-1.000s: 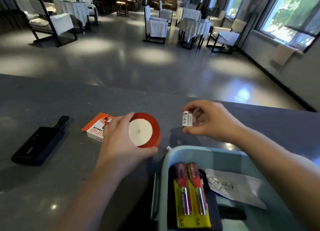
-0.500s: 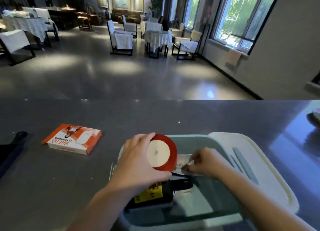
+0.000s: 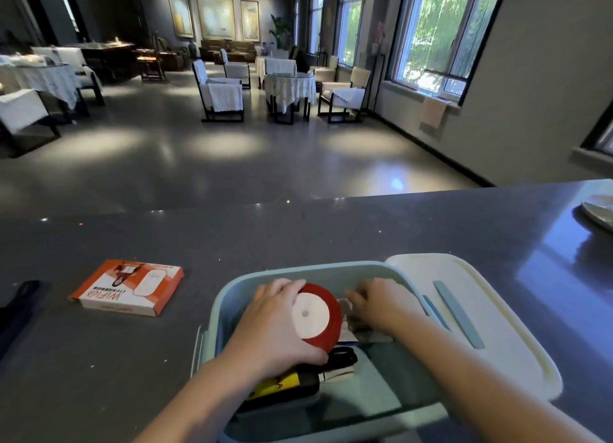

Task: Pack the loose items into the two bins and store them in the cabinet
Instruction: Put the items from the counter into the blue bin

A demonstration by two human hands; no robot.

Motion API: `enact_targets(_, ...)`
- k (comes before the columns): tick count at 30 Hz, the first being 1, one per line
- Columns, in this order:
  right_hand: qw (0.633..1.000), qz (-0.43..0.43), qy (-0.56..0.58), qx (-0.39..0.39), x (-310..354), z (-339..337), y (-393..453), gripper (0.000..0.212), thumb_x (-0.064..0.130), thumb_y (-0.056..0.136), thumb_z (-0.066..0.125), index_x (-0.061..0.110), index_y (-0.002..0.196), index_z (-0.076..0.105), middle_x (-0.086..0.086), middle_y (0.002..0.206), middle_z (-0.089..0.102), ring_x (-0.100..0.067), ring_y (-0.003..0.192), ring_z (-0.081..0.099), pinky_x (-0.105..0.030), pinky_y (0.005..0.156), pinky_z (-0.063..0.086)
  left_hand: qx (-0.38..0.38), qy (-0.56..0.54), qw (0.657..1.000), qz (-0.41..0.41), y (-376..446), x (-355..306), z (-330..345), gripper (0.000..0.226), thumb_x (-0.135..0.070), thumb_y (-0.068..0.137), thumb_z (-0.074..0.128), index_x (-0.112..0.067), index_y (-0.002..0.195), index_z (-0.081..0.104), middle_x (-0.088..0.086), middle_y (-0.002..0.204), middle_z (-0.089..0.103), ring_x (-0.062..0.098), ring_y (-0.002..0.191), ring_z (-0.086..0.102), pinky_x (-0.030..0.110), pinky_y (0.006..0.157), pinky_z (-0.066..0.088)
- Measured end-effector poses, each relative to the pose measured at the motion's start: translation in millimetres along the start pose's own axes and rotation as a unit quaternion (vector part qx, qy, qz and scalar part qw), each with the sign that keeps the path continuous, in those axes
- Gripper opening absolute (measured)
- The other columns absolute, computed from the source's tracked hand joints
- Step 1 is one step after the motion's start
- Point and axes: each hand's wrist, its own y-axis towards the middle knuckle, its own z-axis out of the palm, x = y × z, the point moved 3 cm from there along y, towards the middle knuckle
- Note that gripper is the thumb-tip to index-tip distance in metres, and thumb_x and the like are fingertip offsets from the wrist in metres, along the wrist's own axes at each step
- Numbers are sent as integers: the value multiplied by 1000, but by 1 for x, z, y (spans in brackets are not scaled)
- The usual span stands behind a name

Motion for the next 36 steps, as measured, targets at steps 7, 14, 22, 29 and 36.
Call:
enact_targets(7,906,-19,403,128,10,9,-36,32,37,94,56,13,115,55,-8,68,66,-14,46,58,-25,46,48,20,4,999,33,7,-9,9,111,-45,53,82,-30,146,23,-17,143,25,6,131,21,18,99,22)
enact_targets(14,894,64,425,126,-5,12,-32,22,31,99,50,12,109,55,-8,57,60,-18,44,54,-22,43,47,2,3,1000,21,8,0,15,80,-42,71,72,-30,140,34,-12,142,36,8,130,34,20,103,28)
enact_targets(22,958,76,250,117,-10,30,-20,36,39,101,37,10,118,49,-9,67,70,-20,53,65,-22,41,45,-101,0,995,-10,-47,19,-15,48,-50,89,53,-42,133,39,-28,133,36,-6,124,29,18,104,23)
enact_targets(29,998,59,32,2,-8,17,-23,53,60,90,44,24,127,53,0,116,65,-19,98,62,-35,84,51,-99,-51,993,-50,-79,53,-29,49,-51,89,51,-48,136,35,-42,140,13,-16,134,10,22,116,14)
enact_targets(36,951,-99,241,-167,79,-27,-36,8,22,88,66,30,87,68,11,73,66,2,66,58,-17,60,41,-130,-116,975,-140,-87,121,-46,38,-52,90,50,-45,127,48,-32,124,41,-12,116,36,14,102,28)
